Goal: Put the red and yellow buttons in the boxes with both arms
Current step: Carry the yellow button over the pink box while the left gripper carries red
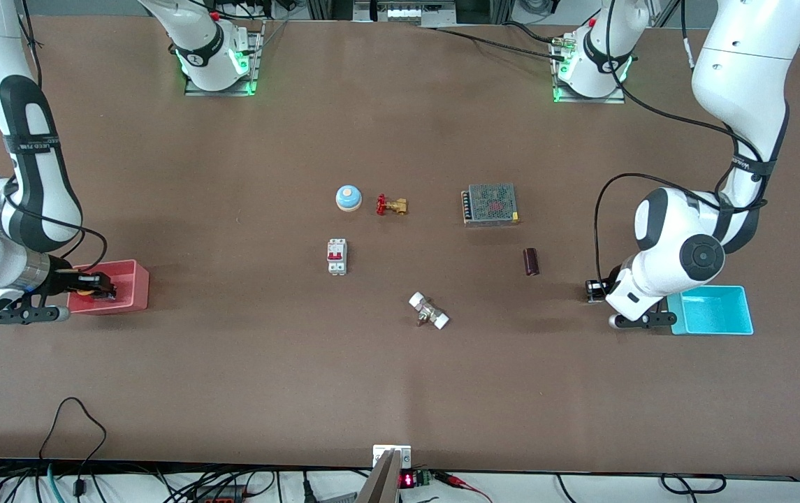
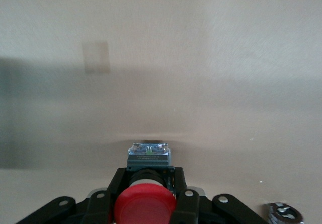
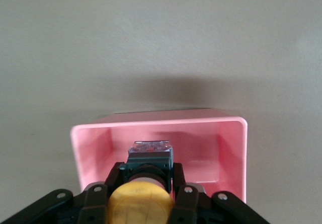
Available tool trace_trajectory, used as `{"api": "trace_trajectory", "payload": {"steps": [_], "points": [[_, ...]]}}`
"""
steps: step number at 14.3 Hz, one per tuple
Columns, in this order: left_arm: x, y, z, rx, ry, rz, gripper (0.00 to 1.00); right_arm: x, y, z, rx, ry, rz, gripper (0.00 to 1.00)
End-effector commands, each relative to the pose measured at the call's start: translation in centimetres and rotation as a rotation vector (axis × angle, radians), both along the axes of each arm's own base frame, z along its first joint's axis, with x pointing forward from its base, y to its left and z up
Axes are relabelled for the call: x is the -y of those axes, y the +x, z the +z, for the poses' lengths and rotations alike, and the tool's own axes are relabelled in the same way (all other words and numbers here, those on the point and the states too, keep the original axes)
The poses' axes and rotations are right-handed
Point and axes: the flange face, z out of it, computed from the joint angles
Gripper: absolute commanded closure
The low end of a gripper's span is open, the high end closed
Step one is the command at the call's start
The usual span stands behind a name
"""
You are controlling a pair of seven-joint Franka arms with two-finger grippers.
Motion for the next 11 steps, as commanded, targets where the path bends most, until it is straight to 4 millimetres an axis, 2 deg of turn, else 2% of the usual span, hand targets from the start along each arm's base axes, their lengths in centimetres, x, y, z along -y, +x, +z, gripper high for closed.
{"api": "trace_trajectory", "payload": {"steps": [1,2,4,5,6,8,9,11], "points": [[-3.3,0.0,6.9,0.015,0.011,-0.028,0.98,1.4,0.2,-0.8,0.004,0.014,0.001,1.0],[-5.0,0.7,9.1,0.022,0.01,-0.053,0.99,1.4,0.2,-1.5,0.002,0.011,0.003,1.0],[-7.6,1.2,12.0,-0.019,0.005,-0.099,1.0,1.4,0.2,-2.8,0.009,0.007,0.002,1.0],[-9.8,1.5,13.8,-0.038,0.005,-0.083,1.0,1.5,0.2,-3.2,0.008,0.01,-0.003,1.0],[-12.2,1.6,14.7,-0.065,0.001,-0.059,1.0,1.5,0.1,-3.4,0.005,0.011,-0.005,1.0],[-15.3,1.7,14.5,-0.084,-0.012,-0.054,1.0,1.4,0.1,-3.4,0.006,0.012,-0.008,0.99],[-17.4,2.1,13.7,-0.083,-0.023,-0.069,1.0,1.3,0.1,-3.6,0.003,0.014,-0.007,0.99],[-19.7,2.8,11.7,-0.085,-0.038,-0.091,1.0,1.3,0.1,-4.0,-0.002,0.015,-0.013,0.88]]}}
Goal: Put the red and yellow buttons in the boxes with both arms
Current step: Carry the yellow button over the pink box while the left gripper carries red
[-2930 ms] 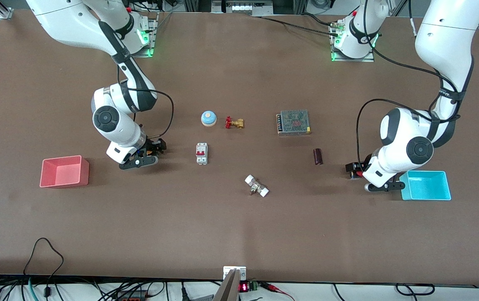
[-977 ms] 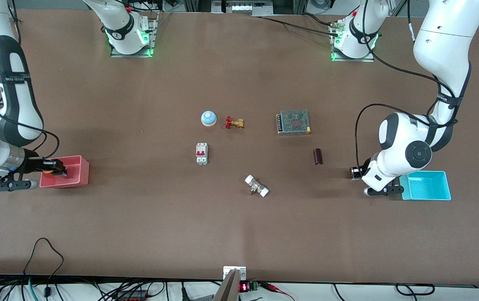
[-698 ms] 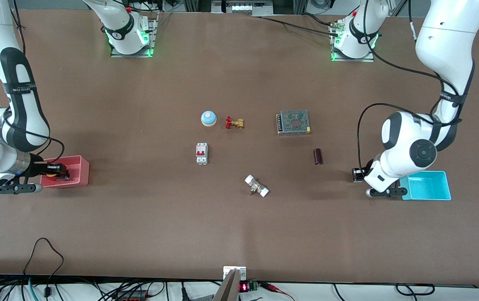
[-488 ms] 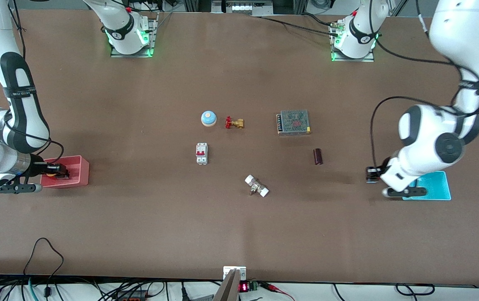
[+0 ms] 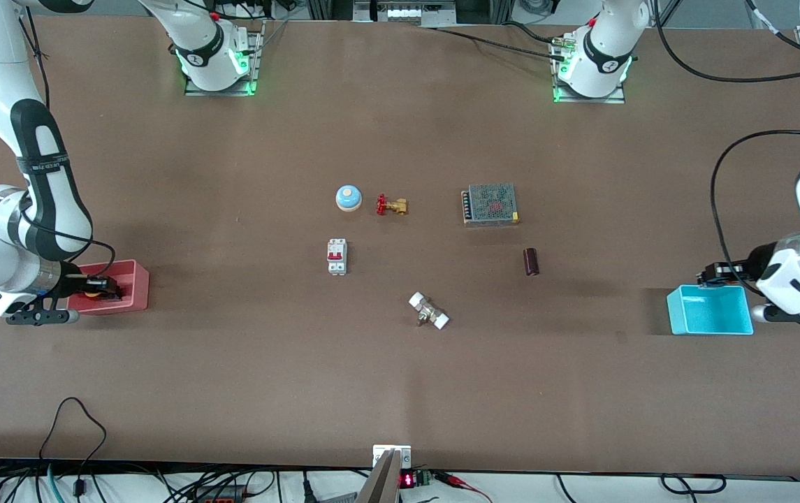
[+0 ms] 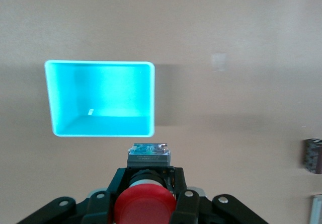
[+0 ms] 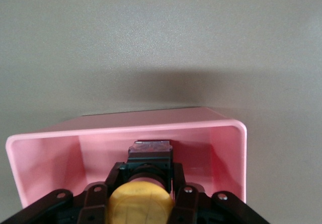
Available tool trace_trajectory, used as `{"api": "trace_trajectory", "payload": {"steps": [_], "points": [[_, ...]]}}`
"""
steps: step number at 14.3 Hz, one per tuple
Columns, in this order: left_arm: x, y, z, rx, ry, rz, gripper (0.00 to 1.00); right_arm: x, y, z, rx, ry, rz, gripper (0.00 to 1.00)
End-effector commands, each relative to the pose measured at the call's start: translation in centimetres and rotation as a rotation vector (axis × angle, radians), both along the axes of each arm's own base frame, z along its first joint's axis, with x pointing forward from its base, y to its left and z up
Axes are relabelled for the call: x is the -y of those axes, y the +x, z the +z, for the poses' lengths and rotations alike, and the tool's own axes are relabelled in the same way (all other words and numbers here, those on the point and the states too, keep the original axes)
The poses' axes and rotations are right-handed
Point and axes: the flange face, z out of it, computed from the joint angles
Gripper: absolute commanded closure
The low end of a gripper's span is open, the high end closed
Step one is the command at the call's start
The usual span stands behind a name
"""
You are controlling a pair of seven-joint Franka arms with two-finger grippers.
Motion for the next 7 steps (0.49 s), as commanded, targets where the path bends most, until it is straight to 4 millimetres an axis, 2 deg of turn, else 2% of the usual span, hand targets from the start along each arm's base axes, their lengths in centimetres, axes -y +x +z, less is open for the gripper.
{"api": "trace_trajectory", "payload": {"steps": [1,2,3,4,5,7], "points": [[-3.5,1.8,-2.9,-0.008,-0.032,-0.012,1.0,0.0,0.4,-0.2,0.012,0.02,-0.001,0.75],[-4.2,2.5,-3.3,0.006,-0.03,-0.006,1.0,-0.1,0.4,-0.3,0.01,0.021,-0.001,0.7],[-4.5,3.0,-3.7,0.009,-0.03,-0.003,1.0,-0.2,0.5,-0.3,0.01,0.021,0.0,0.55],[-4.7,3.4,-4.0,0.013,-0.03,-0.001,1.0,-0.3,0.5,-0.3,0.01,0.022,0.0,0.51],[-4.7,3.9,-4.6,0.018,-0.016,-0.008,1.0,-0.3,0.5,-0.3,0.01,0.022,0.0,0.42],[-5.5,4.5,-5.6,0.051,0.013,-0.014,1.0,-0.3,0.5,-0.3,0.01,0.021,0.004,0.35]]}}
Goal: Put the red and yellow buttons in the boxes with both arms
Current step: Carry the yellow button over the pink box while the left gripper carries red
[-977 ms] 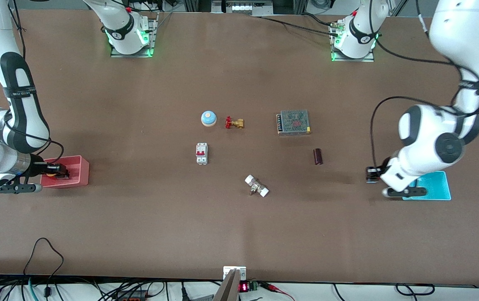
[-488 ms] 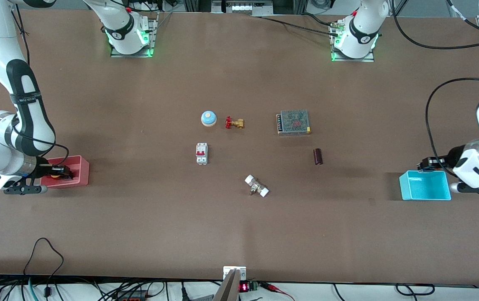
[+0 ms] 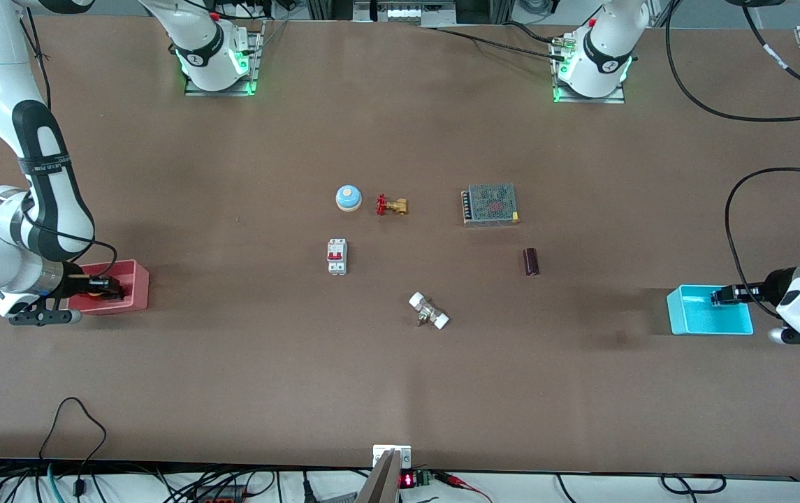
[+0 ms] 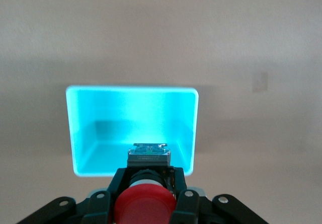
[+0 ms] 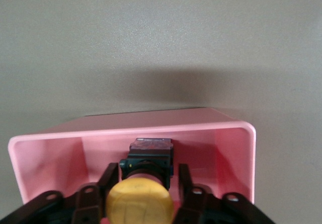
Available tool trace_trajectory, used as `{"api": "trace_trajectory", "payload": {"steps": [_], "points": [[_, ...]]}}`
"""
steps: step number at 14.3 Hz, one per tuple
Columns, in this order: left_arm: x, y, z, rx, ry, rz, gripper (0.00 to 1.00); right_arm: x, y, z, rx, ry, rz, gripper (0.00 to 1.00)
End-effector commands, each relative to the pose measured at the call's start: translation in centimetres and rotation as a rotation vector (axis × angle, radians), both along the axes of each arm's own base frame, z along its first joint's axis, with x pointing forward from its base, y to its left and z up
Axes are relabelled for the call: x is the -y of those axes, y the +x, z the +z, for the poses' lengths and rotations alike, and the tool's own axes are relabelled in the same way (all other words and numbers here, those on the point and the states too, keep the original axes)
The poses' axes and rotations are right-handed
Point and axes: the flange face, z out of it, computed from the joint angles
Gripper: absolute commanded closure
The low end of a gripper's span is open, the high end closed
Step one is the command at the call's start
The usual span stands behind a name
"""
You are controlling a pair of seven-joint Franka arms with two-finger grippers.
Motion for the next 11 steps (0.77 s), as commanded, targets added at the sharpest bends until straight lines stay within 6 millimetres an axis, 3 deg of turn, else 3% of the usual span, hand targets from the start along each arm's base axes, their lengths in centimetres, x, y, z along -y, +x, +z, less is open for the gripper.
{"api": "trace_trajectory", "payload": {"steps": [1,3,5,7,9,11], "points": [[-0.9,1.5,-1.3,0.038,0.028,-0.039,1.0,0.0,0.5,-0.1,0.013,0.017,0.005,0.35],[-1.1,1.4,-2.8,0.032,0.02,-0.065,1.0,0.0,0.5,0.1,0.016,0.016,0.012,0.3],[-1.1,1.4,-4.2,0.02,0.016,-0.061,1.0,-0.1,0.7,0.6,0.024,0.015,0.009,0.03],[-1.8,1.1,-5.8,0.002,0.008,-0.053,1.0,-0.9,1.2,3.4,0.054,0.012,0.022,0.0],[-1.7,1.0,-6.1,-0.003,0.008,-0.054,1.0,-1.3,1.0,5.0,0.037,0.021,0.028,0.0],[-1.9,0.9,-7.8,-0.023,0.004,-0.046,1.0,-1.6,0.9,6.8,0.038,0.026,0.032,0.0]]}}
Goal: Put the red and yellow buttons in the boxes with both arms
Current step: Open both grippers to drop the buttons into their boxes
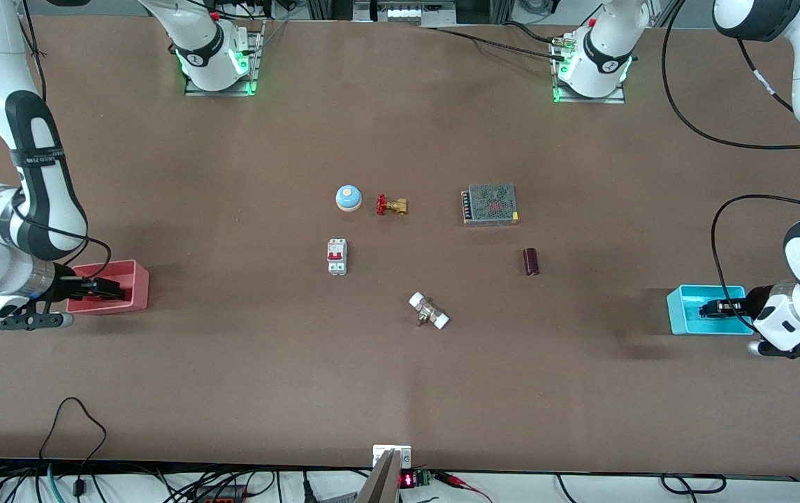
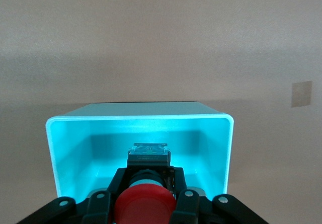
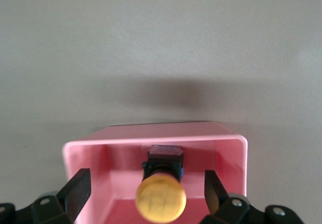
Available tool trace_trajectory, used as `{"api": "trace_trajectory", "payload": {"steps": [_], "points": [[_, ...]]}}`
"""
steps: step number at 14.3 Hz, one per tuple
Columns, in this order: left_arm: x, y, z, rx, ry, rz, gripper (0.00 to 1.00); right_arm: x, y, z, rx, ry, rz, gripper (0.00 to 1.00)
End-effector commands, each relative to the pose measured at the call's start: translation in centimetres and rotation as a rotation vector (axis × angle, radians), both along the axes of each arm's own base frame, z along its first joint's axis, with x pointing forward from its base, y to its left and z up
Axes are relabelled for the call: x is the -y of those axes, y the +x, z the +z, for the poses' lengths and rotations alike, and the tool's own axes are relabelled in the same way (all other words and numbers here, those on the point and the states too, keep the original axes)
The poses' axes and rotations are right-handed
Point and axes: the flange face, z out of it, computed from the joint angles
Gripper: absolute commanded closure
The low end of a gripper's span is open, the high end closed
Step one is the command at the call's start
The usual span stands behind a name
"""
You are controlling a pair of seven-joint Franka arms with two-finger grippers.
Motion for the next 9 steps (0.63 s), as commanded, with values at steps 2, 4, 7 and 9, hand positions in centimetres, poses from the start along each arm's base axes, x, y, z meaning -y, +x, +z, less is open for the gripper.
{"api": "trace_trajectory", "payload": {"steps": [2,4,7,9], "points": [[-0.6,0.5,-2.2,-0.003,0.013,-0.017,1.0,-1.6,-0.5,5.2,-0.002,0.029,0.031,0.0],[-0.8,0.5,-3.4,-0.002,0.023,-0.019,1.0,-2.9,-1.1,11.2,0.029,0.034,0.052,0.0],[-0.9,0.3,-3.7,-0.005,0.023,-0.015,0.87,-7.3,-3.3,21.2,0.038,-0.098,0.186,0.0],[-0.7,0.7,-1.3,0.025,0.028,-0.012,0.02,-10.4,-5.7,27.4,0.067,-0.123,0.218,0.0]]}}
